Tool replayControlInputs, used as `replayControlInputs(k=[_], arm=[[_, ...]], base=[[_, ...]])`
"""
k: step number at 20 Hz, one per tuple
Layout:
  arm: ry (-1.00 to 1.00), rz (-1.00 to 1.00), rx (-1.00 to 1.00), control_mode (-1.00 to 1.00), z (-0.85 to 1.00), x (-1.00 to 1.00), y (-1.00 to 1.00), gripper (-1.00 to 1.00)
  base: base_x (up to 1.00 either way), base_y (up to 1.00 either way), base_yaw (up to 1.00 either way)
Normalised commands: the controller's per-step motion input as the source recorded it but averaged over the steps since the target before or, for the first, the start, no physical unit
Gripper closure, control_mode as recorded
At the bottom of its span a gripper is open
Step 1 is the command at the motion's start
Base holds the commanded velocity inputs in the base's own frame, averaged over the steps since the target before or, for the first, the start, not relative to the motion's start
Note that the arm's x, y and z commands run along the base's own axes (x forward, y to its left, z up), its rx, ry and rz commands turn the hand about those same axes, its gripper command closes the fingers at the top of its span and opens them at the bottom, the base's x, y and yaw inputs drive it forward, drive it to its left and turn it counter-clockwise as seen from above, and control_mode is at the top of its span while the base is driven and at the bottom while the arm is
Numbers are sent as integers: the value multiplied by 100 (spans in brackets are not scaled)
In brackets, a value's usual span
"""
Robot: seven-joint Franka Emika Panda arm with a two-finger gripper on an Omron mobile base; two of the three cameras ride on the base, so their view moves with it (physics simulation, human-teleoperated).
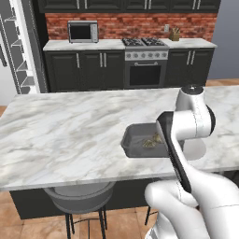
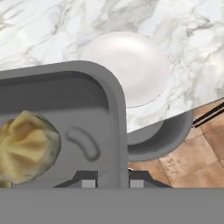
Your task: Place two dumplings into each of the tupperware containers and then place the containers in the fridge.
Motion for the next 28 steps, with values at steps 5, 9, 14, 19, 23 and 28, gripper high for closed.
replayControlInputs(k=[5,9,14,19,23,28], arm=[[-5,-3,6,-100,-4,-53,0,100],[-7,-2,10,-100,0,-56,0,100],[-5,-2,7,-100,0,-31,2,100],[-1,0,1,100,0,-3,2,100],[0,0,0,100,0,0,0,100],[0,0,0,100,0,0,0,100]], base=[[0,0,0],[0,0,0],[0,0,0],[-12,8,-1],[-40,32,-2],[-52,26,-1]])
